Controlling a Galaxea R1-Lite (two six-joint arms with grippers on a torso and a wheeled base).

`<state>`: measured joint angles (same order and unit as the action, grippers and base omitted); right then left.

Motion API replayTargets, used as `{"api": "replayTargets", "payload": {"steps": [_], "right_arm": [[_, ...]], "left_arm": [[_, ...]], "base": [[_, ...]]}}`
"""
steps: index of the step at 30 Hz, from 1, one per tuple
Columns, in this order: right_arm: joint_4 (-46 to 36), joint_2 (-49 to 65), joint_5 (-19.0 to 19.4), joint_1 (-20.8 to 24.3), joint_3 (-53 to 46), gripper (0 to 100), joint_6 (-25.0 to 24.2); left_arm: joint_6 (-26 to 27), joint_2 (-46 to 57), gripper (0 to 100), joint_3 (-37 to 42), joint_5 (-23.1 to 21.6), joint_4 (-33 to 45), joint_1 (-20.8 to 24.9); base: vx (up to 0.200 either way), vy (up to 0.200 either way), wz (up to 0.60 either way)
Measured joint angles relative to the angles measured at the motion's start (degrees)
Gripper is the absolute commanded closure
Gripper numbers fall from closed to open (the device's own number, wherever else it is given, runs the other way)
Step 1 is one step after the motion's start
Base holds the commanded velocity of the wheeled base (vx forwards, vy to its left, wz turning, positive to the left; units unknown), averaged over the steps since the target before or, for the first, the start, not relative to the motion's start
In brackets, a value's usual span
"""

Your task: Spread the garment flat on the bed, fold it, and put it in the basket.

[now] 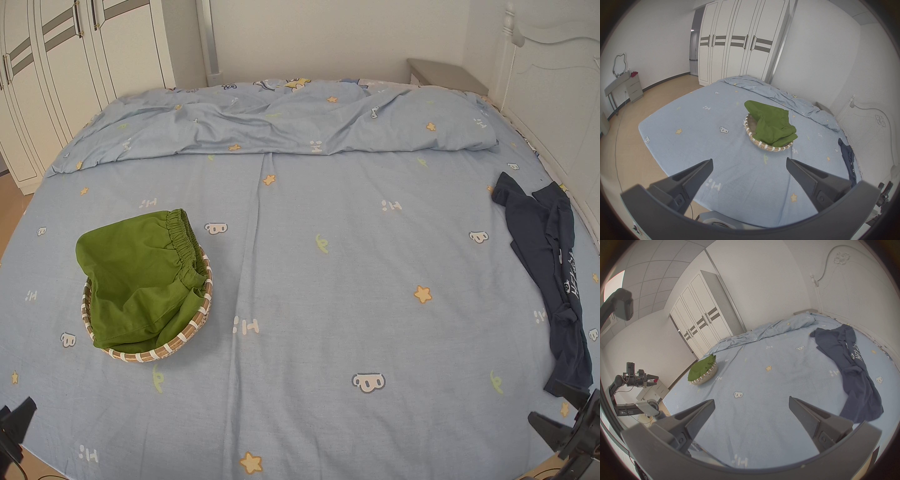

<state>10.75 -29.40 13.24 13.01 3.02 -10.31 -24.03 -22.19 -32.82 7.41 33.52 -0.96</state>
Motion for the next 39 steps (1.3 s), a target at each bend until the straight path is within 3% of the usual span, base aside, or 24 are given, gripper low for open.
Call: {"api": "replayTargets", "payload": {"steps": [5,10,15,18,21,29,34,39], "right_arm": [[-11.9,12.5,-0.2,-1.2,0.1,0,0.1],[-14.1,20.0,-2.0,-2.2,0.2,0,0.2],[-14.2,22.7,-3.9,-2.9,0.2,0,0.2],[-14.1,23.5,-6.1,-3.3,0.1,0,-0.2],[-13.7,24.0,-9.1,-4.9,0.0,0,-0.3],[-13.3,25.4,-9.2,-14.3,-0.3,0,3.4],[-12.6,27.2,-2.2,-14.1,-0.7,0,11.3],[-9.8,28.1,-0.4,-13.4,-1.7,0,13.0]], "left_arm": [[0.0,8.4,0,8.4,1.0,-1.8,-0.9],[2.9,13.8,0,17.0,2.1,-12.8,-1.0],[15.8,17.4,0,23.2,0.6,-23.1,-0.3],[25.0,19.1,0,26.6,-2.4,-28.8,0.0],[29.5,20.2,0,29.3,-5.9,-31.9,0.3],[26.3,21.3,0,31.5,-7.0,-33.1,0.8],[24.0,21.4,0,31.8,-7.1,-33.4,0.9],[23.5,21.4,0,31.8,-7.1,-33.5,1.0]], "base": [[0.0,0.0,0.0],[0.0,0.0,0.0],[0.0,0.0,0.0],[0.0,0.0,0.0],[0.0,0.0,0.0],[0.0,0.0,0.0],[0.0,0.0,0.0],[0.0,0.0,0.0]]}}
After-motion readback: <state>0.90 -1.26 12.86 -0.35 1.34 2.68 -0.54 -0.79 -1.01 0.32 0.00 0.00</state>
